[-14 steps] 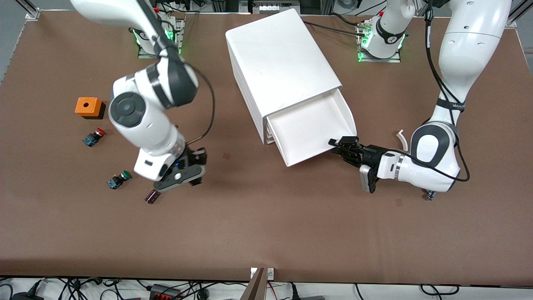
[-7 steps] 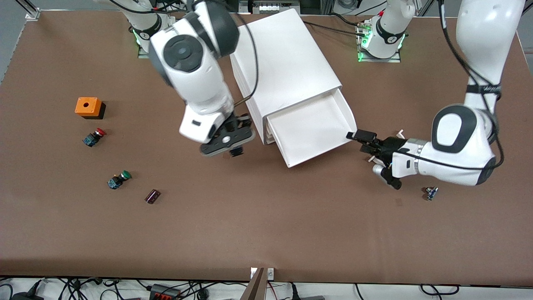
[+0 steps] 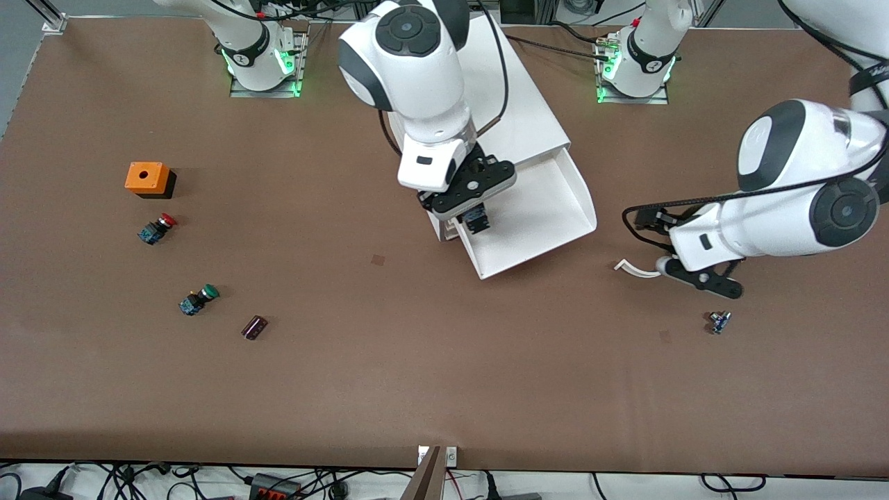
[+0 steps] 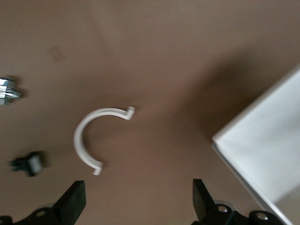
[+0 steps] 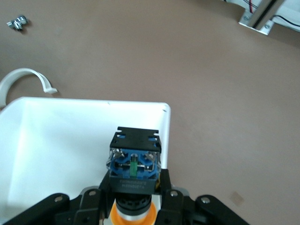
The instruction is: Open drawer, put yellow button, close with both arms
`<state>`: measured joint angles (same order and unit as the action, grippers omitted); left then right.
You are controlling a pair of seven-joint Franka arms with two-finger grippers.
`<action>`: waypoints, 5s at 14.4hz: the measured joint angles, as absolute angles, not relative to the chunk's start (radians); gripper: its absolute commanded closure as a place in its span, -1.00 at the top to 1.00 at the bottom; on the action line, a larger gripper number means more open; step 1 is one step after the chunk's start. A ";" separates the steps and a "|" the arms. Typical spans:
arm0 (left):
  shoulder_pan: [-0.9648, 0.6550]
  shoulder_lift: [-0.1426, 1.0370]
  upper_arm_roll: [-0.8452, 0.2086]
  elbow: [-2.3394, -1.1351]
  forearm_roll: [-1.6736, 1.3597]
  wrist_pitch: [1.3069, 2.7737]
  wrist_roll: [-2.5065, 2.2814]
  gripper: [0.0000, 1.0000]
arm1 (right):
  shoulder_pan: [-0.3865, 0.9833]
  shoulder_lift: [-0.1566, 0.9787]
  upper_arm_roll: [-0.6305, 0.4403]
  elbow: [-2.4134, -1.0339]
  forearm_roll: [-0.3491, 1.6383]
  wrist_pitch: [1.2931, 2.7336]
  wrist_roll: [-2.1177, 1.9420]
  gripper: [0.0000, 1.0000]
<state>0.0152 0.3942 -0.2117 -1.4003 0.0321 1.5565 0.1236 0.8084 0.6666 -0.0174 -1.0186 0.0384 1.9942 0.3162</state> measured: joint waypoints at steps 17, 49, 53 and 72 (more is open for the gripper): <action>0.087 0.374 -0.180 -1.215 0.084 1.572 -0.091 1.00 | 0.869 0.794 0.037 -1.013 0.039 2.066 0.397 -1.00; 0.085 0.351 -0.249 -1.216 0.076 1.492 -0.099 1.00 | 0.498 0.750 -0.045 -0.908 -0.024 1.694 0.387 1.00; 0.052 0.366 -0.260 -1.334 0.054 1.663 -0.225 1.00 | 0.384 0.706 -0.043 -1.017 -0.020 1.675 0.361 1.00; -0.197 0.412 -0.314 -1.759 0.048 2.209 -0.879 1.00 | 0.011 0.372 -0.041 -1.246 -0.015 1.640 0.130 1.00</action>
<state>-0.1971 0.4120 -0.3140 -1.7589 0.0481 2.2093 -0.8785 0.0108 0.3723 -0.0408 -1.2460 -0.0147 1.6397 0.1304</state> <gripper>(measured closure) 0.000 0.000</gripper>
